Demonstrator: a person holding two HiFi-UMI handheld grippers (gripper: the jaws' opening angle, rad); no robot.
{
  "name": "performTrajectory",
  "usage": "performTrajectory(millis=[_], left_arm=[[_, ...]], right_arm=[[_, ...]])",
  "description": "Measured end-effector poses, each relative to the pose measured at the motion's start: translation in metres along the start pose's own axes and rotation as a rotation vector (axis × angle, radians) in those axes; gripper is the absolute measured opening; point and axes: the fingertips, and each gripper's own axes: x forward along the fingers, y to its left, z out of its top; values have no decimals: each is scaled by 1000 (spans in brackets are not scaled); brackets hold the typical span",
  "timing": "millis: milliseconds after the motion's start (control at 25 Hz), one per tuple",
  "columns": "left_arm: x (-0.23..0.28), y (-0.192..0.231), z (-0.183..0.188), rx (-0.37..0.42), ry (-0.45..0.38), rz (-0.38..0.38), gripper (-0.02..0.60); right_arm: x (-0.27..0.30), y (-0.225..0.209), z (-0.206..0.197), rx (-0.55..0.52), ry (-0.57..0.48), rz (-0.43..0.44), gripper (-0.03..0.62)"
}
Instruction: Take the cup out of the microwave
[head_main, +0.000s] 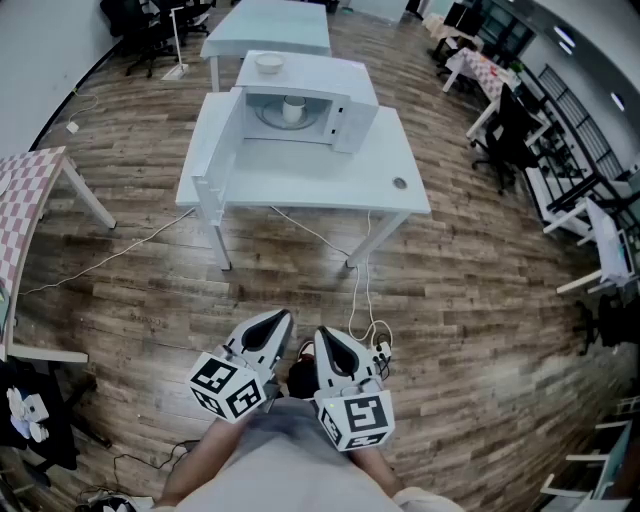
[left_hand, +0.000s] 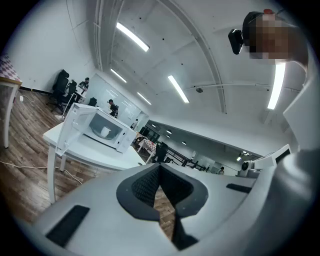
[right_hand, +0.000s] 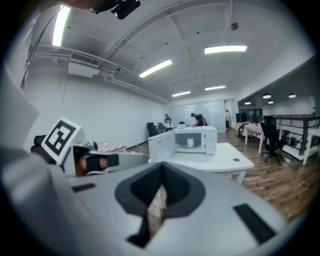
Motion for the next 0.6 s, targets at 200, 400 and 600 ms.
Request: performTrajectory(millis=[200, 400, 600], left_arm=[[6, 1, -8, 14, 16, 5, 9], [13, 6, -13, 15, 32, 23, 9], [31, 8, -12, 24, 33, 40, 9]], right_arm=[[6, -7, -2, 1, 9, 8, 21], [13, -14, -2, 1, 21, 27, 21], [21, -28, 3, 47, 9, 72, 21]])
